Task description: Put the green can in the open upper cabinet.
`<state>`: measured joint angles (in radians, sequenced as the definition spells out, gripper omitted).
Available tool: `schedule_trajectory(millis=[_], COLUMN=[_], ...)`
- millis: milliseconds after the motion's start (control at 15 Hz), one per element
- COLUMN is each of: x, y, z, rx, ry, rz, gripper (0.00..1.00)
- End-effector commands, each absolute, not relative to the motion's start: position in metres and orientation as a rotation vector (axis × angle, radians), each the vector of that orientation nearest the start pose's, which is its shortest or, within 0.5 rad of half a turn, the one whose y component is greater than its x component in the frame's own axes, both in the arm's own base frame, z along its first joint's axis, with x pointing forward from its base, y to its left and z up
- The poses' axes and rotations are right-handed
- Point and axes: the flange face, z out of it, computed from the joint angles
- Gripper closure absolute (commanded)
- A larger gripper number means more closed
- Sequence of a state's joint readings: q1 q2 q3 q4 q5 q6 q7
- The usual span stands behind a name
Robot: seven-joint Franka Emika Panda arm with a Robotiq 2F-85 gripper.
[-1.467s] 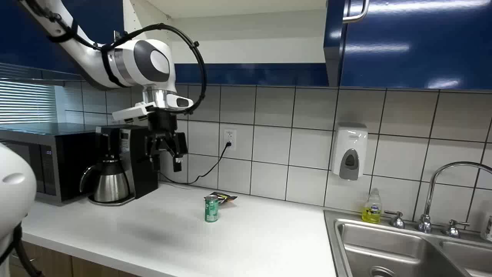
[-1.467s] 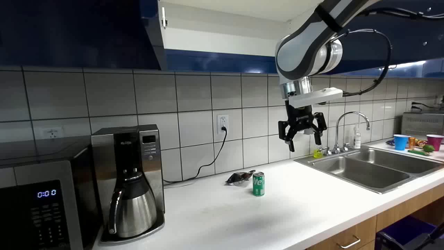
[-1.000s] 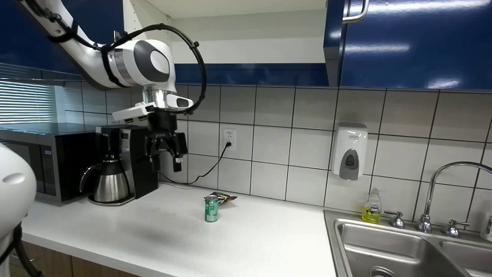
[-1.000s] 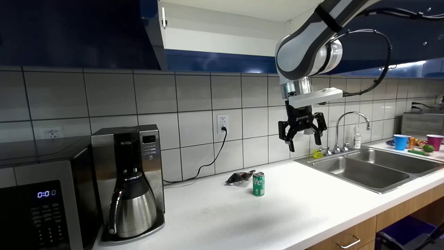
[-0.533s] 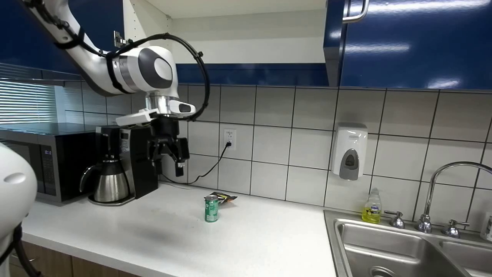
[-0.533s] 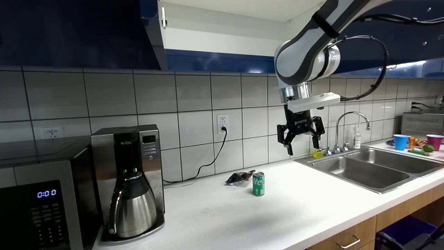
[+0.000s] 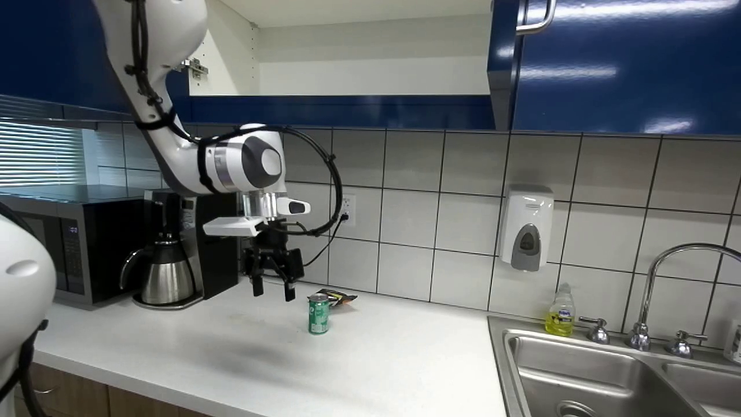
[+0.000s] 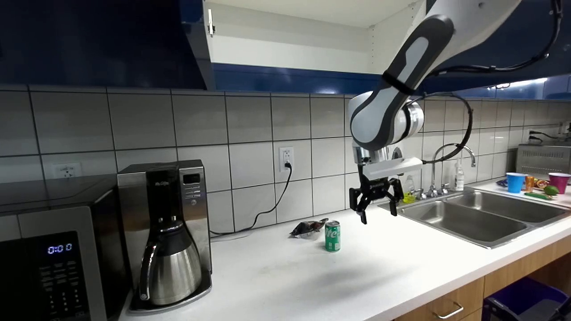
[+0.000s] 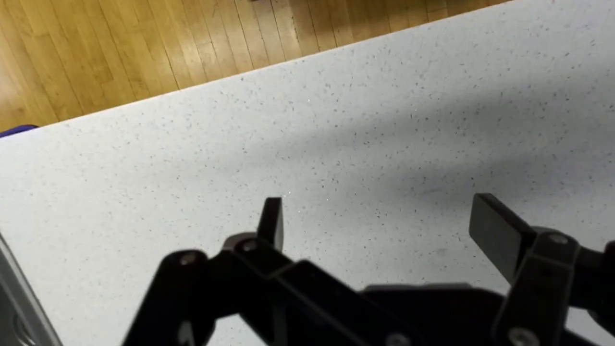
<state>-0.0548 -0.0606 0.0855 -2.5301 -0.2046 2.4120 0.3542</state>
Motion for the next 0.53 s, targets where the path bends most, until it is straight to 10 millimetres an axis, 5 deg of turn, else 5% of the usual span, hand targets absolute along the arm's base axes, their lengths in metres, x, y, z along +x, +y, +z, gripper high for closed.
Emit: schedule_trajectory(millis=[0,467], x=[0.476,0.506], y=[0.004,-0.020], z=[0.258,0.194], rx=[-3.278,-3.257], ry=[0.285,0.300], rz=[0.002,-0.092], gripper=[0.00,0.00])
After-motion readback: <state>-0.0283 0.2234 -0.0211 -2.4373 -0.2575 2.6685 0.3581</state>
